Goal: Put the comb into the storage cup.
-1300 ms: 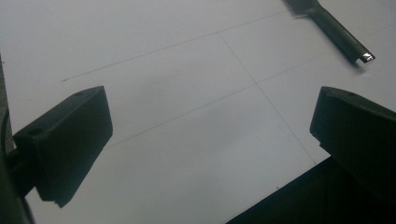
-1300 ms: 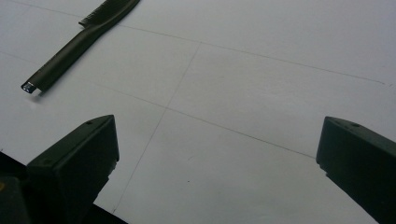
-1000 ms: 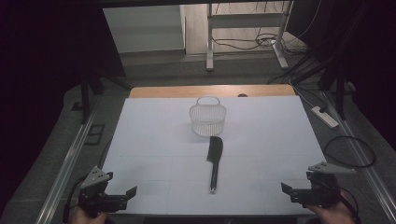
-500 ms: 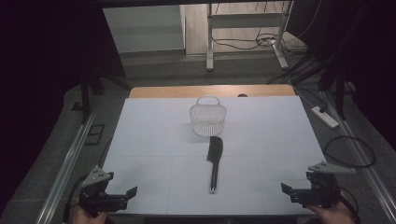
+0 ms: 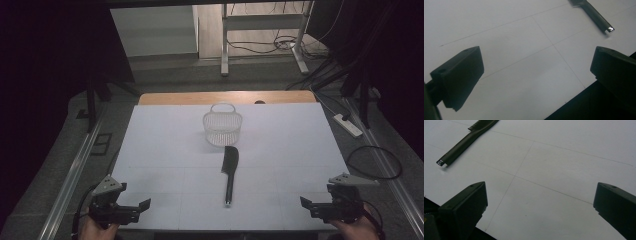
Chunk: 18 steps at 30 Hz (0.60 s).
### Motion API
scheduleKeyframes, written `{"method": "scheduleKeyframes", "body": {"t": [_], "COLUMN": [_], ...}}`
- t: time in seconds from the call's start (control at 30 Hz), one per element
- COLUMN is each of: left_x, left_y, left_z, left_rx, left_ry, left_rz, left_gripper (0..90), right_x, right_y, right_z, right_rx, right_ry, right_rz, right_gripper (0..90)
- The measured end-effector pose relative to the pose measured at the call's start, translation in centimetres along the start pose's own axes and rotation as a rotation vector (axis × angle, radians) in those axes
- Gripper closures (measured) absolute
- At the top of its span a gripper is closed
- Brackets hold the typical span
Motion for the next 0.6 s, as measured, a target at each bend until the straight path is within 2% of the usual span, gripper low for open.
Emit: {"method": "scheduleKeyframes", "body": {"t": [0.3,0.5,0.6], "left_x": [0.5,1.1,1.3], "left_y": [0.6,1.3,1.6], "left_z": [0.6,1.1,1.4], "left_rx": [0.004,-0.013,-0.009], "left_ry": [0.024,0.059,0.063], "left_rz": [-0.033,-0.078,-0.092], "left_gripper": [0.0,0.0,0.0], "right_x": [-0.1,-0.1,-0.1], "right_y": [0.1,0.1,0.1], "right_z": [0.0,0.0,0.0], "right_rx": [-0.009,-0.010,-0.012], "right_ry": [-0.007,-0.007,-0.010], "right_rz": [-0.002,0.000,0.000], "right_gripper": [0.0,0.0,0.0]}}
Point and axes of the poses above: each handheld gripper's, and its own axes: y roughly forward along the jaws, z roughly out of its top, x roughly to its right, the point moved 7 cm from there along y, roughly forward along the jaws, and after that the axes turned 6 degrees about z, right-handed, at the moved point
